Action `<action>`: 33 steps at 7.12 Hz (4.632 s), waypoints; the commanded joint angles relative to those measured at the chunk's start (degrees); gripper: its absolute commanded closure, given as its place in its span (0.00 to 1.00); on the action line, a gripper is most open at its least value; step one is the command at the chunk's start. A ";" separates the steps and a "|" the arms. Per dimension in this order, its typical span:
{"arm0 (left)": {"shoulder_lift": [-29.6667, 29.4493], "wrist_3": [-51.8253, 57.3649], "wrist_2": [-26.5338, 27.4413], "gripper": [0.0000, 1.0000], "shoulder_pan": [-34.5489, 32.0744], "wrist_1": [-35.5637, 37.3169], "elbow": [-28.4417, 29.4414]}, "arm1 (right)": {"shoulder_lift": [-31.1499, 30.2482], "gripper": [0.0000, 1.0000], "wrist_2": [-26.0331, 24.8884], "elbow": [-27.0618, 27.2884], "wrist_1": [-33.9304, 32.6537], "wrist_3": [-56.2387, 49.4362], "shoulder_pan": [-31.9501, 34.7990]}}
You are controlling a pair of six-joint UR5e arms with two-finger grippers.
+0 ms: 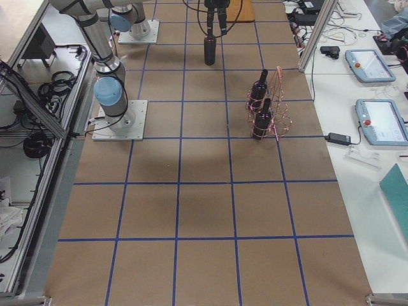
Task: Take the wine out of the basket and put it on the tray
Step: 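Lower the left gripper onto the bottle neck and grasp it, then lift the bottle with the left gripper and carry it over the wooden tray, then lower the bottle onto the tray, open the left gripper and raise it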
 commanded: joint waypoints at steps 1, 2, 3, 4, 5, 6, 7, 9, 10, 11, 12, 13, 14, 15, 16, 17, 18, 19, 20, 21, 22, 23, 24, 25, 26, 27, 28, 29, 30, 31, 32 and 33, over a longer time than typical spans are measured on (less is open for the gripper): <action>-0.03 0.34 -0.49 1.00 -0.16 -1.02 -0.02 | 0.36 0.00 -0.35 -1.65 0.01 -0.06 -1.15; -0.03 0.34 -0.49 1.00 -0.07 -1.38 -0.02 | 0.97 0.00 -0.53 -4.54 2.62 -0.15 -2.63; 0.05 0.43 -0.23 1.00 -0.16 -2.08 0.16 | 2.28 0.00 -0.01 -7.09 5.78 -0.24 -4.48; 0.06 1.39 0.04 1.00 -0.07 -2.08 0.85 | 1.77 0.00 -0.44 -6.51 6.25 -0.24 -4.32; 0.40 4.62 2.39 1.00 0.71 -2.00 2.25 | 1.68 0.00 0.17 -5.72 6.25 -0.24 -4.32; 0.32 8.13 6.16 1.00 1.50 -3.65 5.40 | 1.33 0.00 0.35 -5.10 5.91 0.29 -3.97; 0.14 12.78 7.59 1.00 4.56 -5.40 8.74 | 1.24 0.00 -0.17 -5.09 5.99 0.64 -3.97; -2.04 24.71 7.42 1.00 16.30 -9.71 15.33 | 1.50 0.00 -0.43 -4.92 8.34 0.55 -1.62; -3.45 28.26 7.34 1.00 21.67 -11.38 18.23 | 1.76 0.00 -0.35 -4.83 9.23 0.55 -0.55; -5.03 32.21 6.90 1.00 26.16 -11.49 20.18 | 1.77 0.00 0.26 -4.74 8.63 0.12 -0.54; -7.04 35.64 6.64 1.00 29.60 -11.49 22.20 | 1.94 0.00 0.17 -4.65 8.63 -0.23 -0.54; -9.24 39.85 6.37 1.00 33.20 -10.96 24.74 | 1.94 0.00 0.26 -4.48 8.28 -0.15 -0.54; -11.61 43.11 6.11 1.00 36.63 -10.96 27.20 | 1.77 0.00 0.17 -2.74 8.10 -0.15 -0.54; -13.72 47.93 4.89 1.00 39.45 -10.35 28.71 | 1.59 0.00 0.17 -1.76 7.58 -0.06 -0.54; -15.40 50.42 4.79 1.00 41.48 -8.60 28.98 | 1.50 0.00 0.09 -1.75 5.57 -0.15 -0.54; -17.24 54.18 4.79 1.00 43.68 -6.15 28.99 | 1.50 0.00 0.17 -1.75 5.46 -0.15 -0.54; -17.96 54.74 4.27 1.00 45.26 -6.04 28.90 | 1.50 0.00 0.09 -1.75 5.29 -0.15 -0.54; -18.57 55.70 3.82 1.00 46.06 -5.95 28.90 | 1.50 0.00 0.00 -1.75 4.50 -0.24 -0.63; -19.36 55.89 3.82 1.00 47.03 -5.95 28.90 | 1.50 0.00 0.08 -1.75 4.50 -0.15 -0.63; -19.80 55.89 3.82 1.00 47.56 -5.95 28.90 | 1.50 0.00 0.09 -1.75 4.50 -0.15 -0.63; -20.24 55.80 3.91 1.00 47.83 -5.95 28.90 | 1.50 0.00 0.09 -1.75 4.50 -0.15 -0.63; -20.33 55.80 3.91 1.00 47.83 -5.95 28.90 | 1.50 0.00 0.17 -1.75 4.50 -0.06 -0.63; -20.34 55.80 3.73 0.72 47.83 -5.95 28.81 | 1.50 0.00 0.17 -1.75 4.50 -0.06 -0.63; -20.25 55.80 3.91 0.32 47.83 -5.95 28.81 | 1.50 0.00 0.17 -1.67 4.50 -0.15 -0.63; -20.07 55.71 4.34 0.21 47.83 -5.95 28.81 | 1.50 0.00 0.17 -1.67 4.50 -0.06 -0.63; -19.55 55.19 4.61 0.05 47.83 -5.95 28.72 | 1.50 0.00 0.17 -1.67 4.50 -0.06 -0.63; -17.63 54.66 4.70 0.00 47.48 -6.82 28.37 | 1.50 0.00 0.17 -1.67 4.50 -0.06 -0.63; -15.09 53.18 4.87 0.00 46.69 -10.05 28.11 | 1.50 0.00 0.26 -1.67 4.50 -0.06 -0.63; -10.97 43.33 4.44 0.00 45.47 -16.78 28.11 | 1.50 0.00 0.17 -1.67 4.50 -0.06 -0.63; -7.10 37.93 4.78 0.00 41.37 -18.50 27.59 | 1.50 0.00 0.26 -1.67 4.50 -0.06 -0.63; -3.58 33.96 5.31 0.00 35.76 -18.43 25.75 | 1.50 0.00 0.26 -1.67 4.50 -0.06 -0.63; -0.76 25.83 5.40 0.00 30.57 -17.91 23.12 | 1.50 0.00 0.26 -1.67 4.50 -0.06 -0.63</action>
